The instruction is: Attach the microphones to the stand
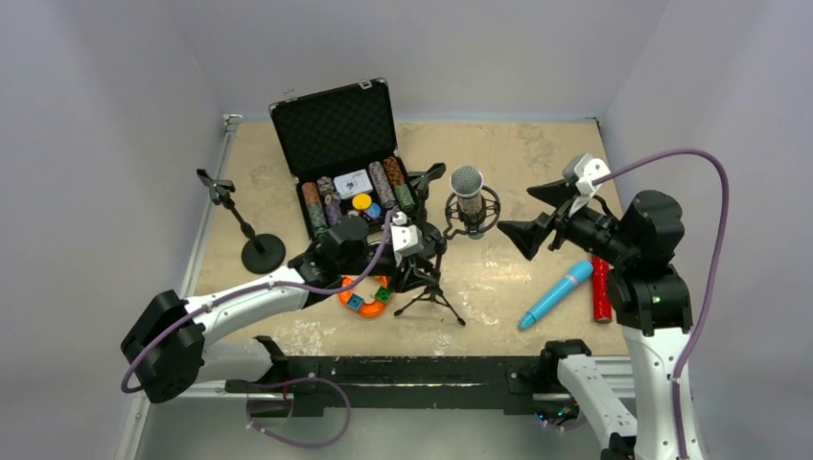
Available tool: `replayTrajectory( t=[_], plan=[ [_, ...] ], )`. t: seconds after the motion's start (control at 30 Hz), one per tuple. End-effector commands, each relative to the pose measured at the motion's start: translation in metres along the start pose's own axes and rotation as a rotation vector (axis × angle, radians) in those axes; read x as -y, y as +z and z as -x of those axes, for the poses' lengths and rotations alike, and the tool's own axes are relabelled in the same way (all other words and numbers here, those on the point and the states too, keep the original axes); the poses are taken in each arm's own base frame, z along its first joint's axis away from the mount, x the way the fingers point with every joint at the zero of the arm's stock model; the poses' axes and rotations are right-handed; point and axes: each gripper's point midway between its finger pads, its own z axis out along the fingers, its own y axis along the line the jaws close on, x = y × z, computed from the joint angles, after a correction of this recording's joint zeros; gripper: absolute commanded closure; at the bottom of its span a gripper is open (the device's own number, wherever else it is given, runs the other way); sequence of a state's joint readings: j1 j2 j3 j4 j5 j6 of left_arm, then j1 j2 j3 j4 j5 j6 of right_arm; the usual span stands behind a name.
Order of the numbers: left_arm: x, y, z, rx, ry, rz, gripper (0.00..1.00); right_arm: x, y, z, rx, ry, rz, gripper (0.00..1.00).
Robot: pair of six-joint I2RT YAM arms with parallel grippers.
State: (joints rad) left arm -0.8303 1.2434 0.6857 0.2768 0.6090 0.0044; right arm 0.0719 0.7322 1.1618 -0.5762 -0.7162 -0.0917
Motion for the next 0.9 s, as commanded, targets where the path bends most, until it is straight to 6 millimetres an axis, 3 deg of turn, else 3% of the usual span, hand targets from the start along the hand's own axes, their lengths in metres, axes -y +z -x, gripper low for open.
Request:
replayTrajectory(
  t=[0.0,0.17,0.3,0.5,0.67,0.87],
  plan=[
    [0.006,-0.013,0.001,0.008,0.009,0.007,0.56,-0.036,-0.01,0.018,0.04,-0.122,0.189,0.08],
    [0.017,-0.027,0.018,0.066,0.02,0.006,0.49,-0.05,-0.006,0.018,0.064,-0.273,0.36,0.05],
    [0.024,-0.046,0.017,0.139,-0.007,0.061,0.29,-0.047,0.005,0.021,0.106,-0.426,0.434,0.05],
    [0.025,-0.085,0.012,0.233,-0.081,0.212,0.01,-0.04,0.035,0.038,0.139,-0.475,0.48,0.05],
    [0.03,-0.106,0.009,0.282,-0.136,0.269,0.01,-0.05,0.059,0.044,0.151,-0.425,0.529,0.08],
    [0.034,-0.119,0.003,0.27,-0.149,0.295,0.01,-0.053,0.068,0.04,0.158,-0.38,0.566,0.25]
  ],
)
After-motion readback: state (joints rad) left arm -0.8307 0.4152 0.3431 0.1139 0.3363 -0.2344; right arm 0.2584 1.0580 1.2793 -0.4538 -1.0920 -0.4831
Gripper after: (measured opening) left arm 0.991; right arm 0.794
